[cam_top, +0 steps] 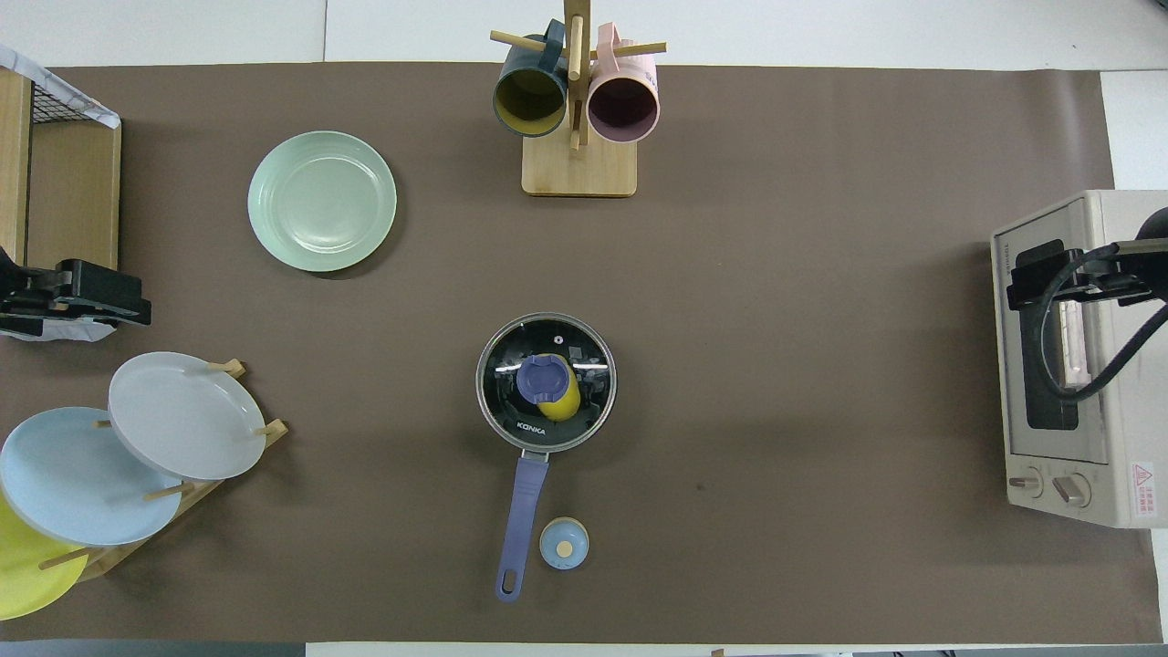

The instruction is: Transfer potato from pot to plate

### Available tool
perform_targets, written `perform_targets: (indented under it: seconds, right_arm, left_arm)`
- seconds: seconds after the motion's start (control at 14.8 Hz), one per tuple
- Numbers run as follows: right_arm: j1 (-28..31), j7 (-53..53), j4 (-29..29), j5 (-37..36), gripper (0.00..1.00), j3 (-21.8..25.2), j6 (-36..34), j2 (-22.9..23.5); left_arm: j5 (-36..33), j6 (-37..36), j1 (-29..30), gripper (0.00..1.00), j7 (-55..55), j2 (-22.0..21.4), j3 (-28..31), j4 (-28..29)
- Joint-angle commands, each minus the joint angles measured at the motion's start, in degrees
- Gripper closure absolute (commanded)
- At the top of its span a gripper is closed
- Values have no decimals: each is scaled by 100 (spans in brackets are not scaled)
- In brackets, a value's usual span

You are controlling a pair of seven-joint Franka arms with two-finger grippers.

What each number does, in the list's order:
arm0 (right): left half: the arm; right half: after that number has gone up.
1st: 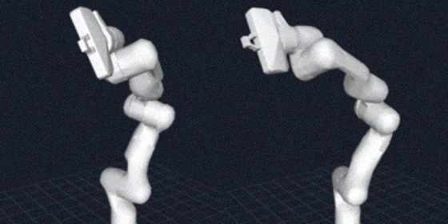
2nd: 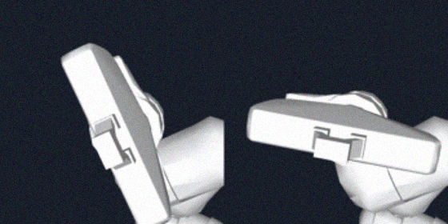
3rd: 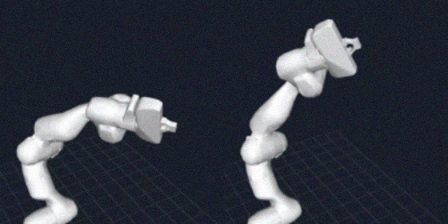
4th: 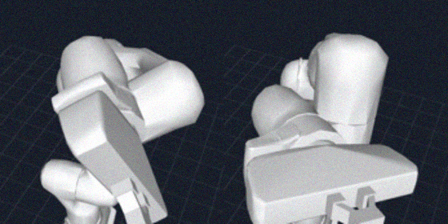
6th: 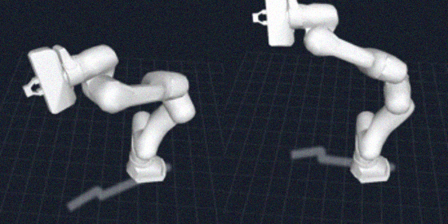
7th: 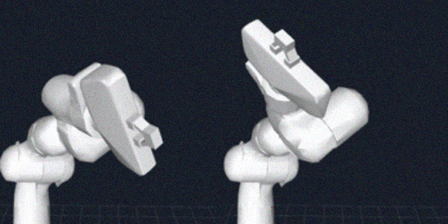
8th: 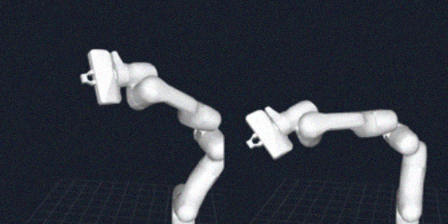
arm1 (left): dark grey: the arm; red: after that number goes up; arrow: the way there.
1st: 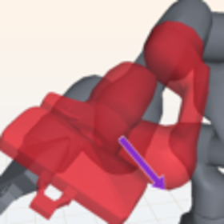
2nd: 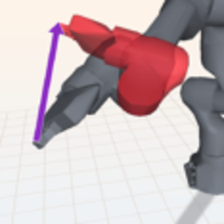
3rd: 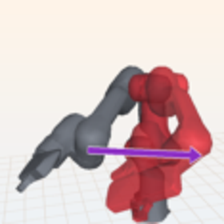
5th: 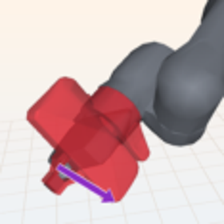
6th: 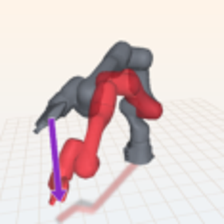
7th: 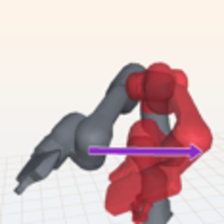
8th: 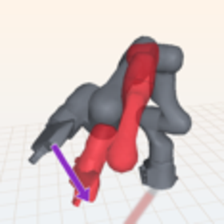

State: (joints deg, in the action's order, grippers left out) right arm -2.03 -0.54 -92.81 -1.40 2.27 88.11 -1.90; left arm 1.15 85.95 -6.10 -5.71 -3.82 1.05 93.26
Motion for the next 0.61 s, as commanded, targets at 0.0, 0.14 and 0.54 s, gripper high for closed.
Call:
perform_targets:
  seconds: [0.0,0.14,0.54]
  right_arm:
    - [63,-130,-44,35,0,-51,40,-83]
    - [63,-139,-44,35,0,-51,40,-83]
    - [63,-60,-18,44,0,-34,48,-74]
  left_arm:
    - [-71,98,47,0,-62,-84,-44,96]
    - [-71,107,47,0,-62,-84,-44,96]
    - [-71,98,56,0,-62,-84,-44,105]
